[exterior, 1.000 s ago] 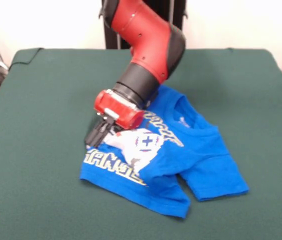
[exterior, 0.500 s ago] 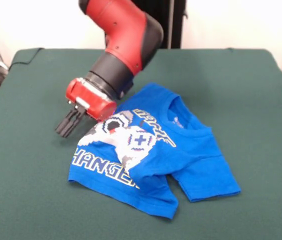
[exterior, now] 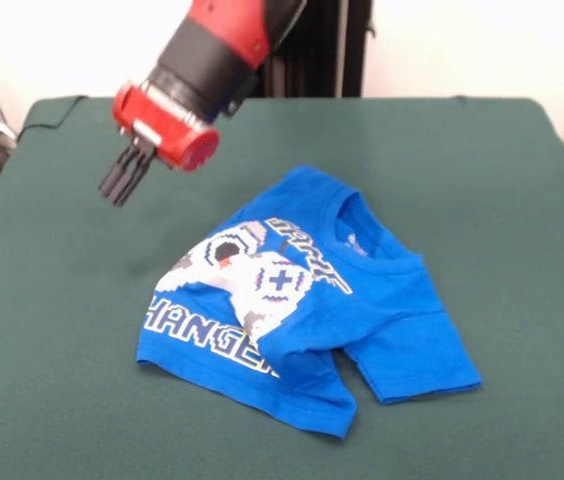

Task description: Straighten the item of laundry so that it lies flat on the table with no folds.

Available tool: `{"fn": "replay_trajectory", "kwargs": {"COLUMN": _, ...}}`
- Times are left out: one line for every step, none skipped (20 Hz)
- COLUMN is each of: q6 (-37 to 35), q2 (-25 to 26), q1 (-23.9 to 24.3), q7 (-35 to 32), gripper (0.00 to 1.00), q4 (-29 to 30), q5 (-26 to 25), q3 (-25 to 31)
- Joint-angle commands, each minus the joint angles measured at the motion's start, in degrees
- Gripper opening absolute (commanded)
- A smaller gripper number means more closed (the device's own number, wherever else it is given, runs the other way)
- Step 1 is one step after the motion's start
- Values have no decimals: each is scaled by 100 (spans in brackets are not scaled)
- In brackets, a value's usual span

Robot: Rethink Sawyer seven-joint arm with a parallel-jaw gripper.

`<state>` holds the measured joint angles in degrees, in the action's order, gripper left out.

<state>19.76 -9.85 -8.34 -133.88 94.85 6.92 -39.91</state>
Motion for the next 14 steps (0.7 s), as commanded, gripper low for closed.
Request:
{"fn": "replay_trajectory", "kwargs": {"q6": -1272, "q2": -1036, "q1": -292, "q7": -210, "gripper": 0, "q4": 239, "q5": -364, "q3": 672}}
{"fn": "replay_trajectory", "kwargs": {"q6": -1761, "q2": -1431, "q1": -48, "q7": -241, "gripper": 0, "q4": 444, "q5": -518, "q3": 1181}}
{"fn": "replay_trajectory", "kwargs": {"q6": -1946, "q2": -1599, "q1": 23, "q7": -281, "gripper": 0, "q4": 548, "q5": -527, "q3": 1389}}
{"fn": "replay_trajectory", "kwargs": {"q6": -2131, "q2": -1767, "q1": 93, "q7": -321, "gripper": 0, "q4": 651, "q5": -536, "q3": 1596}}
{"fn": "replay_trajectory", "kwargs": {"q6": -2284, "q2": -1915, "q1": 201, "q7": -343, "gripper": 0, "q4": 743, "q5": -538, "q3": 1837}}
{"fn": "replay_trajectory", "kwargs": {"q6": -2436, "q2": -2062, "q1": 309, "q7": -364, "gripper": 0, "q4": 835, "q5": -540, "q3": 2078}}
{"fn": "replay_trajectory", "kwargs": {"q6": -2526, "q2": -2162, "q1": 417, "q7": -379, "gripper": 0, "q4": 916, "q5": -525, "q3": 2286}}
{"fn": "replay_trajectory", "kwargs": {"q6": -2650, "q2": -2276, "q1": 586, "q7": -432, "gripper": 0, "q4": 1063, "q5": -464, "q3": 2622}}
{"fn": "replay_trajectory", "kwargs": {"q6": -2715, "q2": -2334, "q1": 689, "q7": -455, "gripper": 0, "q4": 1141, "q5": -419, "q3": 2812}}
{"fn": "replay_trajectory", "kwargs": {"q6": -2785, "q2": -2378, "q1": 854, "q7": -538, "gripper": 0, "q4": 1283, "q5": -313, "q3": 3115}}
{"fn": "replay_trajectory", "kwargs": {"q6": -2779, "q2": -2373, "q1": 871, "q7": -580, "gripper": 0, "q4": 1314, "q5": -259, "q3": 3187}}
{"fn": "replay_trajectory", "kwargs": {"q6": -2714, "q2": -2325, "q1": 917, "q7": -690, "gripper": 0, "q4": 1373, "q5": -172, "q3": 3311}}
{"fn": "replay_trajectory", "kwargs": {"q6": -2671, "q2": -2290, "q1": 908, "q7": -757, "gripper": 0, "q4": 1385, "q5": -122, "q3": 3341}}
{"fn": "replay_trajectory", "kwargs": {"q6": -2490, "q2": -2196, "q1": 936, "q7": -873, "gripper": 0, "q4": 1419, "q5": -85, "q3": 3428}}
